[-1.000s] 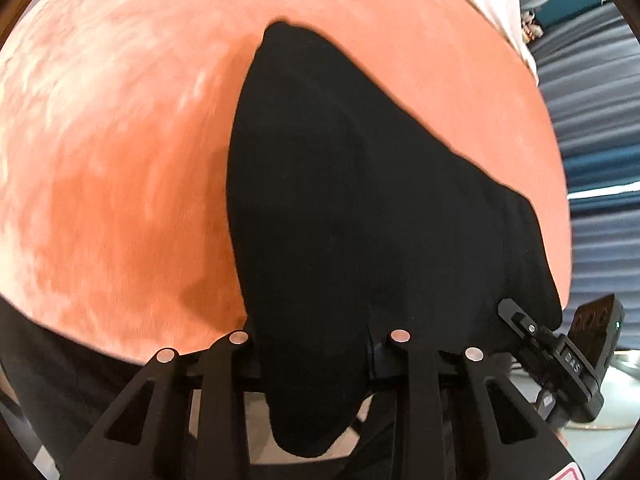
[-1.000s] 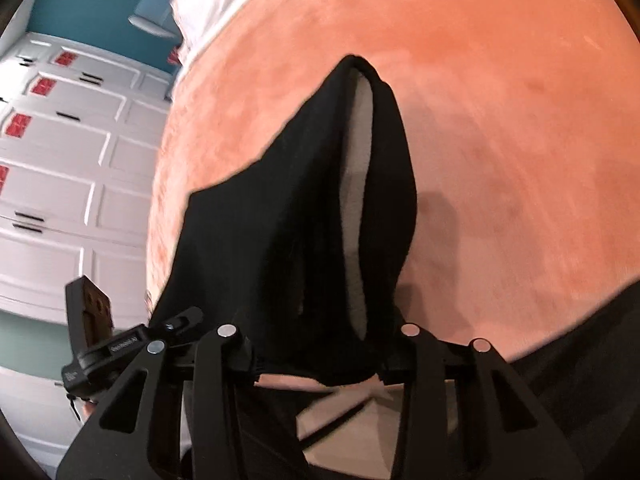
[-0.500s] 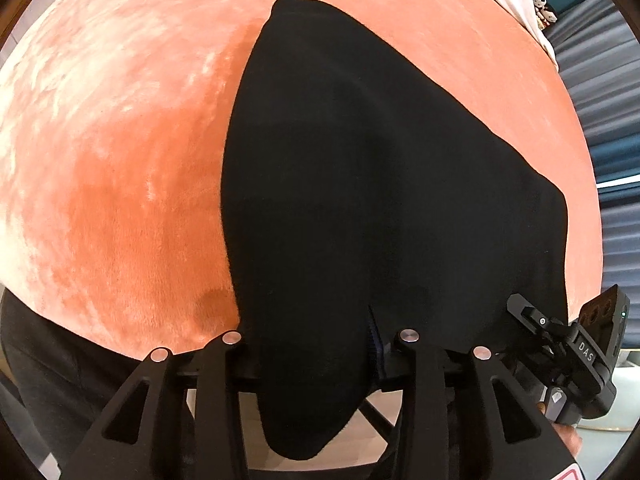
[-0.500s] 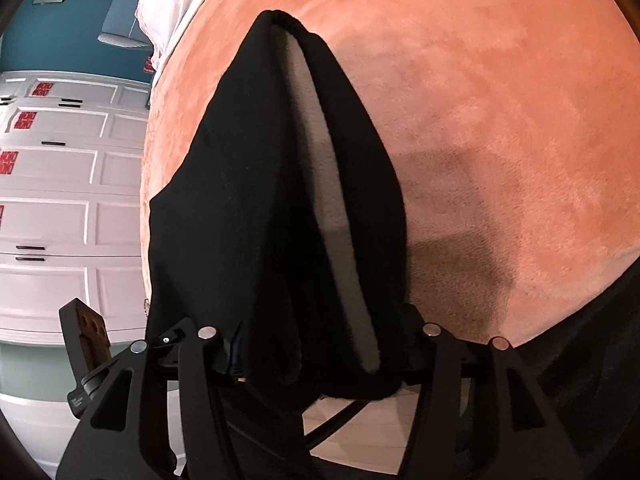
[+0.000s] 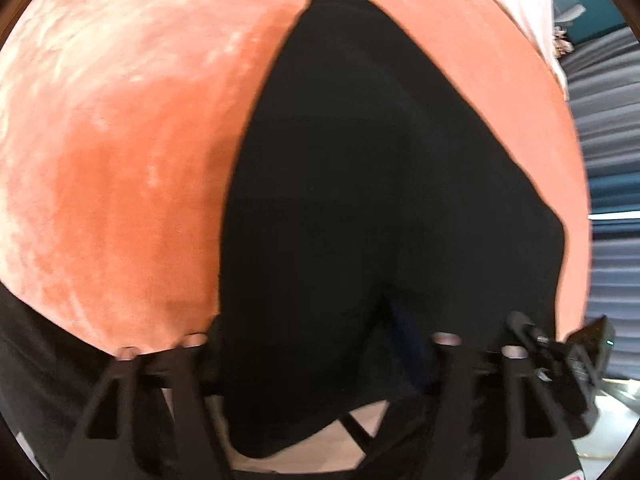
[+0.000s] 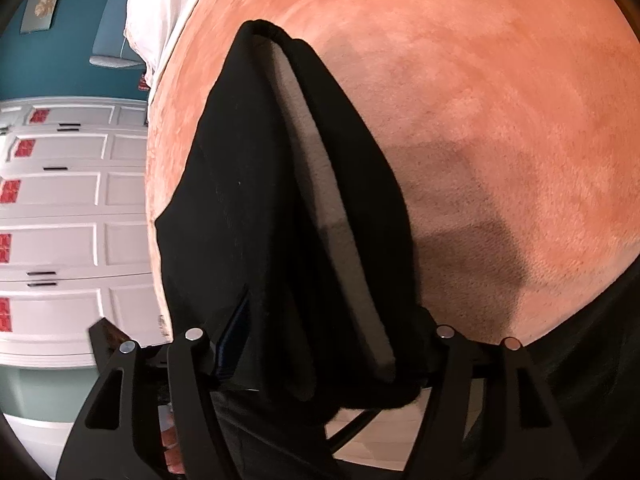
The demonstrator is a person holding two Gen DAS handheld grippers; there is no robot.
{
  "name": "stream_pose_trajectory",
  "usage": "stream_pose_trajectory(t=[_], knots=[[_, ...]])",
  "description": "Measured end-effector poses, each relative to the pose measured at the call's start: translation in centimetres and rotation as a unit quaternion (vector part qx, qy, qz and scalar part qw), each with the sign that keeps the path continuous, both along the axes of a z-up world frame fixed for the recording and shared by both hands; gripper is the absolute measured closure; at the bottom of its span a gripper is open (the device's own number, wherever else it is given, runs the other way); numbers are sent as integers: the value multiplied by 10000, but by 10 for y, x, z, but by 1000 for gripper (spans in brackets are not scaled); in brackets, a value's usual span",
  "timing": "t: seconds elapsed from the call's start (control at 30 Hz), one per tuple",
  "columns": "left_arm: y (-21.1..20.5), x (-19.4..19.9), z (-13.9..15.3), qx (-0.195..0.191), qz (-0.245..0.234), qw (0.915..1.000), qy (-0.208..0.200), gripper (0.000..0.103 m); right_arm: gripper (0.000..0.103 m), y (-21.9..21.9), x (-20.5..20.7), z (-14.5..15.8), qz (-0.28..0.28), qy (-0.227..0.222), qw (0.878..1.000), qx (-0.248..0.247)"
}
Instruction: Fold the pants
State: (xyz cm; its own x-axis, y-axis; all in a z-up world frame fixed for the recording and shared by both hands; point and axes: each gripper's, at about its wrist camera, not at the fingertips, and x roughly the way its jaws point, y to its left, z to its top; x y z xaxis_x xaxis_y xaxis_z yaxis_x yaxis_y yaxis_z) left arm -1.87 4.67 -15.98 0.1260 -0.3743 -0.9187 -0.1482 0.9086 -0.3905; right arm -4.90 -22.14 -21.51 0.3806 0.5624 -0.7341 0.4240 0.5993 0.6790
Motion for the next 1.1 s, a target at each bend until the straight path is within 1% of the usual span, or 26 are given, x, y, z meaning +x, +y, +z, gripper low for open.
stream_pose_trajectory(t=[0.03,0.07,0.1,0.17,0.27,0.4,0.47,0.53,0.57,0.63,0.73,0.87,0.97,1.1], knots=[[-2,-1,4,-16,1,10000,-24,67,52,1,0,3,66,-43,9999,-112],[-3,-2,10,-53,-19,10000,-62,70,59,4,-1,10,142,-116,9996,-210],[-3,-4,14,-105,-14,9999,-84,73,62,5,-2,14,156,-144,9994,-256],[2,-10,22,-295,36,9995,-128,75,64,10,-5,31,272,-310,9980,-469],[4,-20,37,-484,53,9987,-132,76,65,14,-11,51,380,-451,9971,-490],[10,-40,47,-561,-5,9984,-74,77,65,15,-26,73,506,-547,9965,-383],[21,-36,47,-540,-29,9985,-25,77,65,16,-36,75,585,-488,9965,-346],[22,-39,50,-480,-53,9988,-22,77,65,15,-45,72,579,-376,9973,-256],[20,-39,56,-410,-90,9991,-66,77,65,15,-51,72,564,-353,9976,-165],[17,-37,65,-251,-158,9994,-170,77,65,20,-56,78,551,-398,9976,-124],[11,-37,87,4,-308,9983,-488,77,66,25,-62,96,609,-668,9957,-220],[6,-40,119,268,-464,9938,-970,77,66,33,-57,129,681,-1107,9906,-436],[4,-40,139,378,-511,9905,-1221,77,66,38,-54,152,739,-1399,9858,-570],[3,-42,158,531,-501,9867,-1455,77,66,42,-48,171,751,-1681,9806,-679]])
